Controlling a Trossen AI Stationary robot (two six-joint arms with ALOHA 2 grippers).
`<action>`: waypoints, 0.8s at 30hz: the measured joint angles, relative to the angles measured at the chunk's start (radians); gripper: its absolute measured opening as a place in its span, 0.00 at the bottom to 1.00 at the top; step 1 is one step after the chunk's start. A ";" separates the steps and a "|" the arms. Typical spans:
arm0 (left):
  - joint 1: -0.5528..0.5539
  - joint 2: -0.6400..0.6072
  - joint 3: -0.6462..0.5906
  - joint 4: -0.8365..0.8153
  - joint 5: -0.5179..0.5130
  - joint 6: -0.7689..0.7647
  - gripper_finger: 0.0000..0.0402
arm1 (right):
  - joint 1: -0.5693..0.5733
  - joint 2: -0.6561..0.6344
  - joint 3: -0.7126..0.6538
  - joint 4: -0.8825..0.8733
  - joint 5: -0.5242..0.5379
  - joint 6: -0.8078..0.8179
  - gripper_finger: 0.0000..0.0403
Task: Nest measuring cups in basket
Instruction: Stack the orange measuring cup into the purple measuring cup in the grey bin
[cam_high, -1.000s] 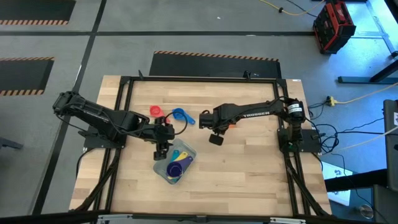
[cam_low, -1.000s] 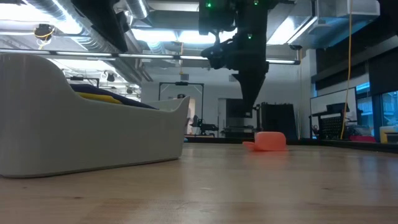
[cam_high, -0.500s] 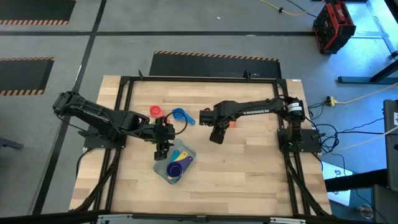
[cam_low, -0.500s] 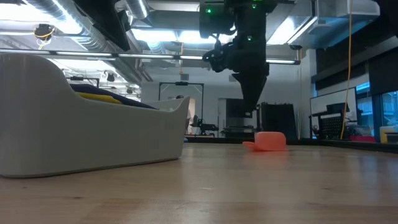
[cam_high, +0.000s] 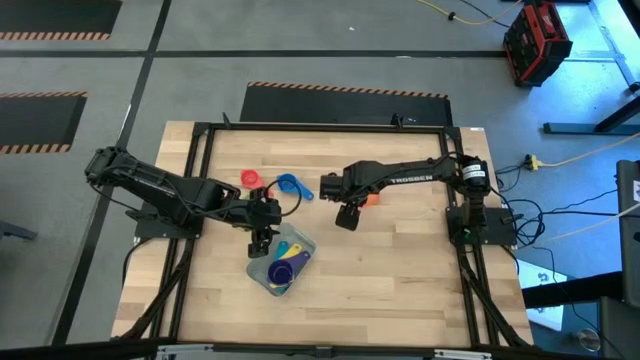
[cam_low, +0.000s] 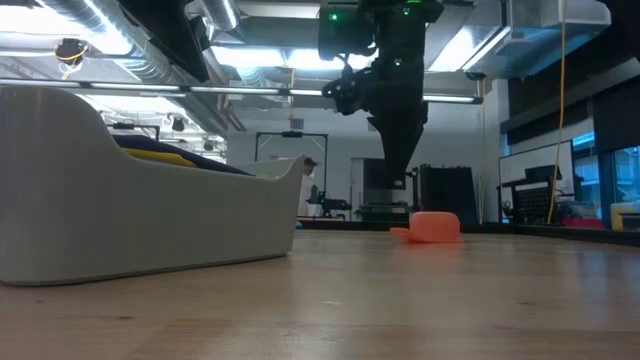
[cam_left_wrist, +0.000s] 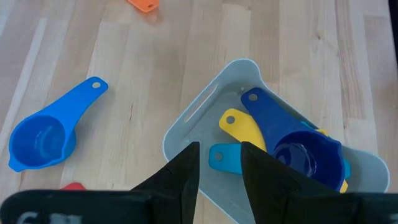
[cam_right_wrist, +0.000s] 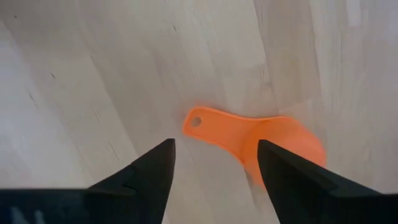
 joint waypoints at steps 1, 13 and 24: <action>0.000 0.000 0.000 0.000 0.000 0.000 0.27 | 0.001 0.000 0.000 0.000 0.000 0.000 0.58; 0.000 0.000 0.000 0.000 0.000 0.000 0.27 | -0.007 0.000 0.000 -0.001 -0.007 0.000 0.58; 0.000 0.000 0.000 0.000 0.000 0.000 0.27 | -0.024 0.000 0.001 -0.090 -0.003 -0.157 0.58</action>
